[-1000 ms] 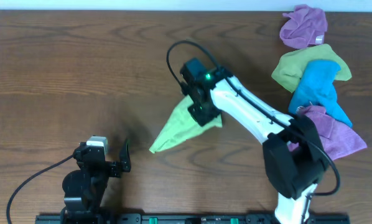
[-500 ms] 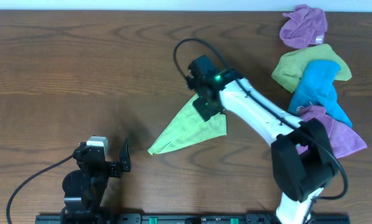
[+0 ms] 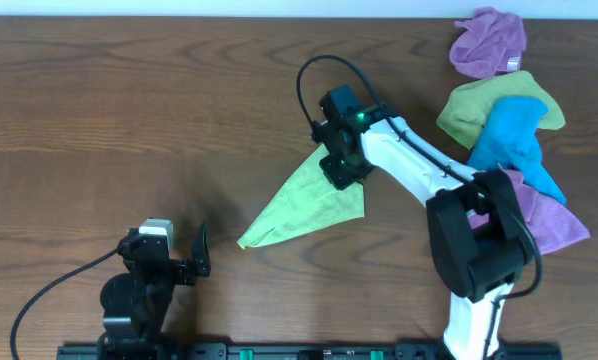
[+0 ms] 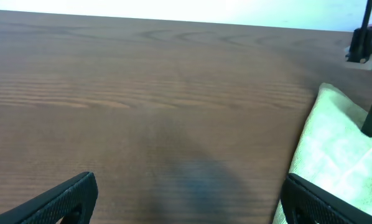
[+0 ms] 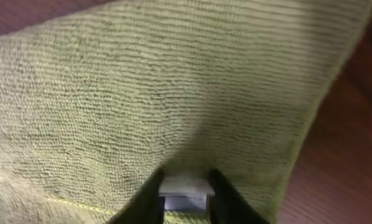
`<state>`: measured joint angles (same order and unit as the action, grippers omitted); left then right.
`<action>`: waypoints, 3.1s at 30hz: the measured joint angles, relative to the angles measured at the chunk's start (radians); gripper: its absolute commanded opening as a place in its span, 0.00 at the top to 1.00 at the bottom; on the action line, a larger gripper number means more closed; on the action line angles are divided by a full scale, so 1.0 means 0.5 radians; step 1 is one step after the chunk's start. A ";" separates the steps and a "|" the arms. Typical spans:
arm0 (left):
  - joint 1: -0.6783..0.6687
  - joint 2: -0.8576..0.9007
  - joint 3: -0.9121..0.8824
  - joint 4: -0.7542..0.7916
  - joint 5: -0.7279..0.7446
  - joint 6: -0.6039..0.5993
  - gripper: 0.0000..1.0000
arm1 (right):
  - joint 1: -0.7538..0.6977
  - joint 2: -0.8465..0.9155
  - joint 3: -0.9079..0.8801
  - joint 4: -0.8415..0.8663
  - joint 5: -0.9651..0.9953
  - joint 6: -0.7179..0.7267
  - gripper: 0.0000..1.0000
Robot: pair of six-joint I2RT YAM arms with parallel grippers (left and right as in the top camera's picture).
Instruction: Fold the cloth
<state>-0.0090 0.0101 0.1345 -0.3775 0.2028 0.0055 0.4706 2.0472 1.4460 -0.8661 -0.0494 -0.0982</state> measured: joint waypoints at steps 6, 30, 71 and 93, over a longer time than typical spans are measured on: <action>0.000 0.000 0.000 0.001 0.000 0.000 0.05 | 0.001 0.007 0.000 0.037 -0.007 -0.002 0.99; 0.000 0.000 0.000 0.001 0.000 -0.001 0.05 | 0.234 0.144 0.480 0.678 -0.274 0.018 0.85; 0.000 0.000 0.000 0.001 0.000 -0.001 0.05 | 0.144 0.317 0.484 -0.032 0.090 -0.123 0.47; 0.000 0.000 0.000 0.001 0.000 0.000 0.05 | 0.144 0.313 0.549 -0.378 0.077 -0.101 0.99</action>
<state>-0.0090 0.0101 0.1345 -0.3771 0.2028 0.0055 0.5426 2.2036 1.7203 -1.0554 -0.0109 -0.1490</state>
